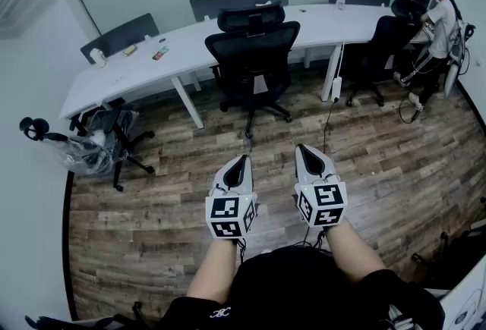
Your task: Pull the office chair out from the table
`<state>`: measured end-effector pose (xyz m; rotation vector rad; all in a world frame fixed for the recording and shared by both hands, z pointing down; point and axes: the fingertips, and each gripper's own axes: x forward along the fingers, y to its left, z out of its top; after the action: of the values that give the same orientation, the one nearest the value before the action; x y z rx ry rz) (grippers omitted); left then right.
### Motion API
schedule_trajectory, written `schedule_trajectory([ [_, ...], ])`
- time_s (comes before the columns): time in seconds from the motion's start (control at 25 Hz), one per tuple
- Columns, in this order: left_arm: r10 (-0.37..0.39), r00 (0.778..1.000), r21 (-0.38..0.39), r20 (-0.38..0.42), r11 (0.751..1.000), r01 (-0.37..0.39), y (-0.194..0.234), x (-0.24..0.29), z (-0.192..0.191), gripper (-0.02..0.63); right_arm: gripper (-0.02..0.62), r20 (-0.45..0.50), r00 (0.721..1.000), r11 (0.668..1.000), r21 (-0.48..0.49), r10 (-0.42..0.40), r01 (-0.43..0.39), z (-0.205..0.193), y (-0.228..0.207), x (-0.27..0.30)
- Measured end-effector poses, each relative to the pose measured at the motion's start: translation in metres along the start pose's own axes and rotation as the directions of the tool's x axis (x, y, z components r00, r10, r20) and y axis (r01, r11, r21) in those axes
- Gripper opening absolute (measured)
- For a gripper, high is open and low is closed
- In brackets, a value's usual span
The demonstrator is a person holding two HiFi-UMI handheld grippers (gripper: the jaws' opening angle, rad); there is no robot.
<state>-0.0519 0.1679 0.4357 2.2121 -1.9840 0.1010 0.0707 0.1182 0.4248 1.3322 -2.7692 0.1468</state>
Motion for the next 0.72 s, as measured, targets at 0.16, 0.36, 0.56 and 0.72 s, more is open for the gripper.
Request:
schedule_trajectory([
  [0.16,-0.012,1.000,0.004,-0.004,1.000,0.012,0.009,0.003,0.001,0.008,0.006,0.011,1.000,1.000,0.022,0.000,0.000,-0.002,0.006,0.008],
  [0.36,-0.020,1.000,0.004,-0.006,1.000,0.020,0.016,0.004,0.001,0.008,0.009,0.056,0.998,0.996,0.086,0.001,-0.006,0.002,0.009,0.010],
  [0.56,-0.035,0.999,0.015,-0.019,0.999,0.036,0.025,0.003,-0.005,0.008,0.009,0.046,0.999,0.996,0.090,-0.001,-0.003,0.000,0.020,0.020],
  [0.72,-0.043,0.999,0.012,-0.030,0.999,0.044,0.038,-0.001,-0.014,0.008,0.009,0.039,0.999,0.996,0.086,-0.005,0.001,-0.007,0.033,0.029],
])
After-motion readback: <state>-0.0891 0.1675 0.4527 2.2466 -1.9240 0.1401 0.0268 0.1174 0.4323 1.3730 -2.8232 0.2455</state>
